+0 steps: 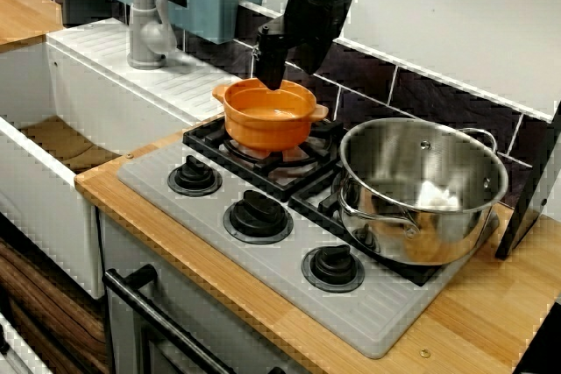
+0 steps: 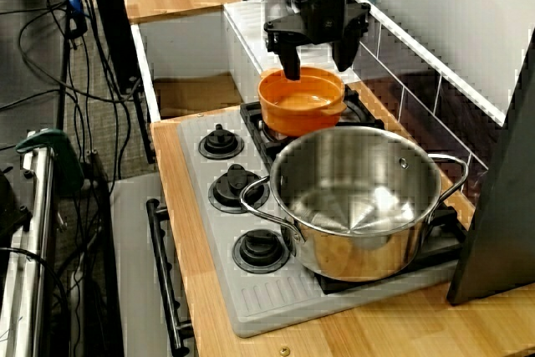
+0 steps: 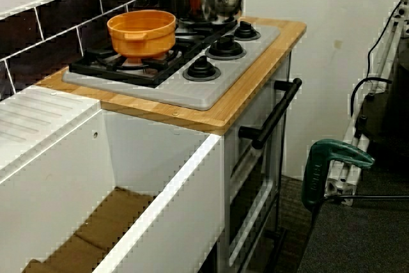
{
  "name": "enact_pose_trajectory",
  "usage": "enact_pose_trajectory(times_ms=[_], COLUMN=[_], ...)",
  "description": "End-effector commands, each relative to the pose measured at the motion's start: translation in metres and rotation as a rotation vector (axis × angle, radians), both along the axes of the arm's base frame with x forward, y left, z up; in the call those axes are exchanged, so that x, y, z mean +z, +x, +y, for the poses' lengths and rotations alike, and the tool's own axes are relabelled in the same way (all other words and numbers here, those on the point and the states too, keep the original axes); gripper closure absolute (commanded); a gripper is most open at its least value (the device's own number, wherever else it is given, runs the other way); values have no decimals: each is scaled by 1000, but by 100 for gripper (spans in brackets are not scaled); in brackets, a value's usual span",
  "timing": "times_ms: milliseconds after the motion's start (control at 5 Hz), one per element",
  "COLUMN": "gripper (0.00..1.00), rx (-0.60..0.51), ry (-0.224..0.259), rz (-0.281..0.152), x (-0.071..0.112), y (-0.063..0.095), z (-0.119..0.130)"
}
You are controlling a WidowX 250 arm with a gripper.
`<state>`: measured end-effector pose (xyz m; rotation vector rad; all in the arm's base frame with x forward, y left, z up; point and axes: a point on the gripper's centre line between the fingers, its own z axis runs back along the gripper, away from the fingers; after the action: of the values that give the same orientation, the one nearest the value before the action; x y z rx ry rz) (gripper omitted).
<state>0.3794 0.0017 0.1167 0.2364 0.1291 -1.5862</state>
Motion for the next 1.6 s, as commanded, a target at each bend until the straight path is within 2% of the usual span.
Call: enact_pose_trajectory(times_ms=[0,200,400,800,1000,1200,1400], gripper=[0,0,0,0,0,0,0], rx=[24,35,42,13,11,25,48], ry=[-71,-80,-89,-82,-79,-118,-134], rz=[-110,-92,-95,-74,-79,-106,-111], x=[47,41,36,22,15,8,4], y=[-40,-46,-52,-59,-58,-56,-56], z=[20,24,25,15,14,14,14])
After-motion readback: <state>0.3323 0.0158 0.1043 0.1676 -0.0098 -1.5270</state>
